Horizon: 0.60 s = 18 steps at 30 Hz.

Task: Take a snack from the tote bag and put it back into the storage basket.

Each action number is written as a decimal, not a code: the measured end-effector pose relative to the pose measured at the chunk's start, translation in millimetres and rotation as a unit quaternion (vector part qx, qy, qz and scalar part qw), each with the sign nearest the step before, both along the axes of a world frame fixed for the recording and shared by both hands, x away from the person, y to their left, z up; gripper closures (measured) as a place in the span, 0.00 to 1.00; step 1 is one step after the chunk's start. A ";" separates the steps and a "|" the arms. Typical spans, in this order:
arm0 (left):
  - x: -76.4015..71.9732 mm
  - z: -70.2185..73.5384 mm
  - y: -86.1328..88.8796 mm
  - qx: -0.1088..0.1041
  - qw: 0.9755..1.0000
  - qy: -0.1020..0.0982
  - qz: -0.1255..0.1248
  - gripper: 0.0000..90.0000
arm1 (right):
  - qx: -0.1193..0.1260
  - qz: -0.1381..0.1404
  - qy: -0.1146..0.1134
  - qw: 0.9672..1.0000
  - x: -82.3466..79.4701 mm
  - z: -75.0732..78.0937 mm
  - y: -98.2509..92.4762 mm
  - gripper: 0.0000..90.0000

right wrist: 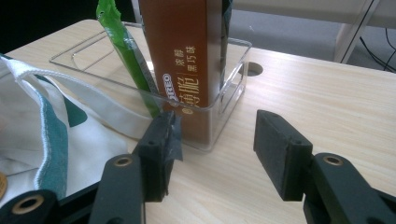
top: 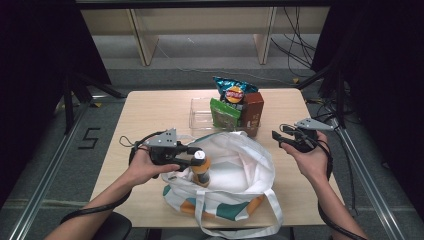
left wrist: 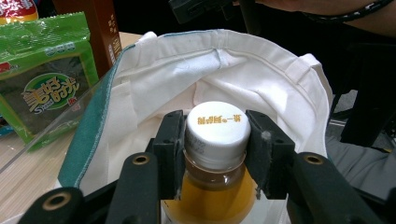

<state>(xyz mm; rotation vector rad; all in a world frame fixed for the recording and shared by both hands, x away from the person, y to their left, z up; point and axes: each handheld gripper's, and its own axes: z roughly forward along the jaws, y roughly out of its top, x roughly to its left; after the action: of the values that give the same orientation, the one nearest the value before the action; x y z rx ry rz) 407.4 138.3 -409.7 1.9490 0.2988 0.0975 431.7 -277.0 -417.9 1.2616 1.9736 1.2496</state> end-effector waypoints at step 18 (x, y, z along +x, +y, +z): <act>-34.1 4.2 5.9 -0.073 0.986 0.023 0.149 0.40 | 0.002 -0.002 0.009 1.000 -1.5 2.7 0.8 0.55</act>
<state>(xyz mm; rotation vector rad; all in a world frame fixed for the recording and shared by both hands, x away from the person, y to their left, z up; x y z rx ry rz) 373.3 144.2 -405.5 1.7517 0.6114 0.2188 430.2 -276.1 -415.2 1.2813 1.9816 1.2457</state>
